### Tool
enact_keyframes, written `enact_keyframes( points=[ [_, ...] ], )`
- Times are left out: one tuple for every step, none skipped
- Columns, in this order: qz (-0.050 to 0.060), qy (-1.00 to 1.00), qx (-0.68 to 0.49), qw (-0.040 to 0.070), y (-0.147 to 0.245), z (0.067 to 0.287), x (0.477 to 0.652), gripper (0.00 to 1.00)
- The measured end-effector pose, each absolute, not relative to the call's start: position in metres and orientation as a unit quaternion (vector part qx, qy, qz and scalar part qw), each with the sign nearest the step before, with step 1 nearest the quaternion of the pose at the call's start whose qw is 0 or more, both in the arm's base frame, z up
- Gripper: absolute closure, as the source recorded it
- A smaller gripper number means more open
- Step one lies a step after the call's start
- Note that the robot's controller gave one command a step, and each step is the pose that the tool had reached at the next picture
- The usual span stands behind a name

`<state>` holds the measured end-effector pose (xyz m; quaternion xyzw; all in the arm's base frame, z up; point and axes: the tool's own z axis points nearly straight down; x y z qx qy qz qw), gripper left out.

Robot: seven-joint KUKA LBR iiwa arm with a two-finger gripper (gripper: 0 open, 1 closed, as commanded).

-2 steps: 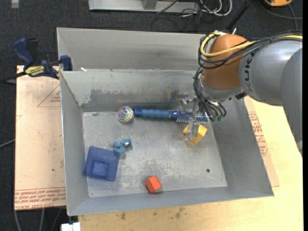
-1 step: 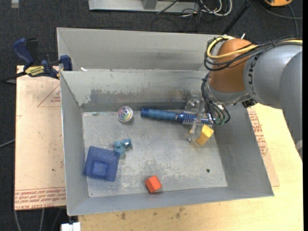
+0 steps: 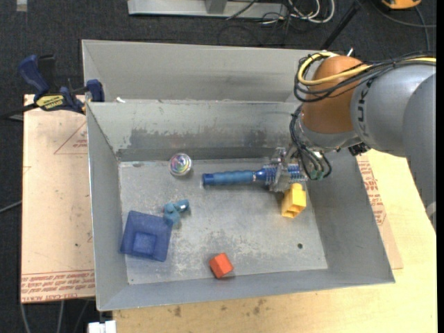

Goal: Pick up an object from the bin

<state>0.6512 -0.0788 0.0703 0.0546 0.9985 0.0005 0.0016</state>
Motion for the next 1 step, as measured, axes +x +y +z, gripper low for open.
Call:
enact_keyframes(
  points=[
    [-0.001, 0.999, 0.049, 0.006, -0.1051, 0.2399, 0.6489, 1.0]
  ],
)
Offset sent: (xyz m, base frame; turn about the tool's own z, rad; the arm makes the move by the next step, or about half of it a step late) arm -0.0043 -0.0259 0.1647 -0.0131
